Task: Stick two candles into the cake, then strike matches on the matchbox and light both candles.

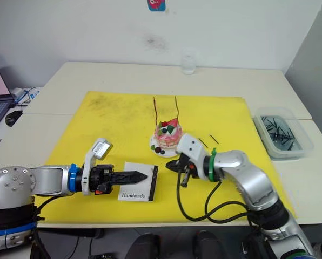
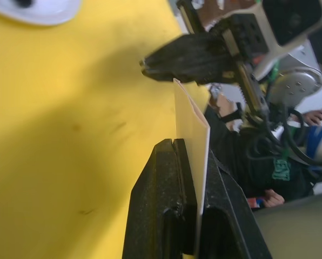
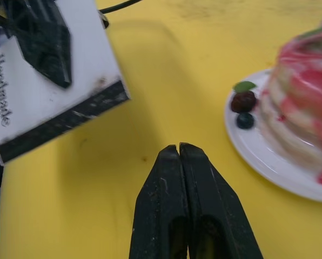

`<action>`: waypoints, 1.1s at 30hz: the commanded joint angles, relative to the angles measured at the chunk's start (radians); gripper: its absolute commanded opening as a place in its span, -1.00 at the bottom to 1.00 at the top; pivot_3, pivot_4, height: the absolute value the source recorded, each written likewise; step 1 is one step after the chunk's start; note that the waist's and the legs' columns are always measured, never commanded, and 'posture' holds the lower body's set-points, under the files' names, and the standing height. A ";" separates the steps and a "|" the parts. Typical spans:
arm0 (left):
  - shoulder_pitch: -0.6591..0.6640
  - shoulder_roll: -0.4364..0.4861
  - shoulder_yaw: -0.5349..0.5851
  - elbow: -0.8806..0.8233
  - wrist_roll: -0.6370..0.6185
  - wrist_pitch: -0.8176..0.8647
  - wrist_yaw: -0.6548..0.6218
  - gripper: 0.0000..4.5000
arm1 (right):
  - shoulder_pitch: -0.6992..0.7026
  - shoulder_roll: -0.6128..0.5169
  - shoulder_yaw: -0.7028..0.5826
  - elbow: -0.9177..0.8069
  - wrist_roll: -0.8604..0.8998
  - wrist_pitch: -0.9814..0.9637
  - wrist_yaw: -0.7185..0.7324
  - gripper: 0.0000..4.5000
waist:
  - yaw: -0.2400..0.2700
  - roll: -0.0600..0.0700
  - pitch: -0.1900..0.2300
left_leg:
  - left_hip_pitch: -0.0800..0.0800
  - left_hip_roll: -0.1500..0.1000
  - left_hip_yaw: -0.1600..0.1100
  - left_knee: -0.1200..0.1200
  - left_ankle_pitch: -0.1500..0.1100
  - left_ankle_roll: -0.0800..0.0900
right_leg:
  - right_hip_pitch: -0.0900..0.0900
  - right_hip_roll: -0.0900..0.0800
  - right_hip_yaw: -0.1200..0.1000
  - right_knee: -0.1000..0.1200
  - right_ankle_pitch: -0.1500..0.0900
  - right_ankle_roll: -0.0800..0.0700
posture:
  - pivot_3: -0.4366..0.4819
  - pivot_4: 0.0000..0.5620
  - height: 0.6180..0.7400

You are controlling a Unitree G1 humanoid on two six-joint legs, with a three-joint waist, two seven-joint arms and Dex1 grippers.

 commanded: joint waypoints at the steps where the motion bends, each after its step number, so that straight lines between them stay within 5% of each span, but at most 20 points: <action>1: 0.011 -0.068 -0.039 -0.023 -0.025 -0.019 0.090 -0.99 | 0.034 -0.065 -0.046 -0.062 0.040 0.003 0.024 -1.00 | 0.001 0.000 0.000 | 0.000 0.000 0.000 0.000 0.000 0.000 | 0.000 0.000 0.000 0.000 0.000 0.000 | -0.05 -0.47 0.82; 7: 0.031 -0.197 -0.093 0.006 0.057 -0.090 0.241 -0.99 | 0.090 -0.139 -0.042 -0.087 0.059 -0.015 0.018 -1.00 | -0.004 -0.001 0.000 | 0.001 0.000 -0.001 0.000 0.000 0.000 | 0.000 0.002 0.000 0.001 0.000 0.000 | -0.05 -0.47 0.82; 19: 0.070 -0.237 -0.115 0.070 0.146 -0.099 0.260 -0.99 | 0.070 -0.096 0.119 -0.019 0.002 -0.069 -0.020 -1.00 | -0.011 -0.001 0.000 | 0.001 0.000 -0.001 0.000 0.000 0.000 | 0.000 0.004 0.000 0.001 0.000 0.000 | -0.05 -0.47 0.82; 27: 0.068 -0.244 -0.095 0.080 0.143 -0.096 0.264 -0.04 | 0.058 -0.086 0.178 0.022 -0.033 -0.097 -0.019 -1.00 | -0.011 -0.001 0.000 | 0.001 0.000 -0.001 0.000 0.000 0.000 | 0.000 0.004 0.000 0.001 0.000 0.000 | -0.05 -0.47 0.82; 33: 0.071 -0.239 -0.081 0.096 0.144 -0.084 0.262 -0.04 | 0.053 -0.068 0.198 0.025 -0.036 -0.095 -0.021 -1.00 | -0.012 -0.001 0.000 | 0.001 0.000 -0.001 0.001 0.000 0.000 | 0.000 0.004 0.000 0.002 0.000 0.000 | -0.05 -0.47 0.82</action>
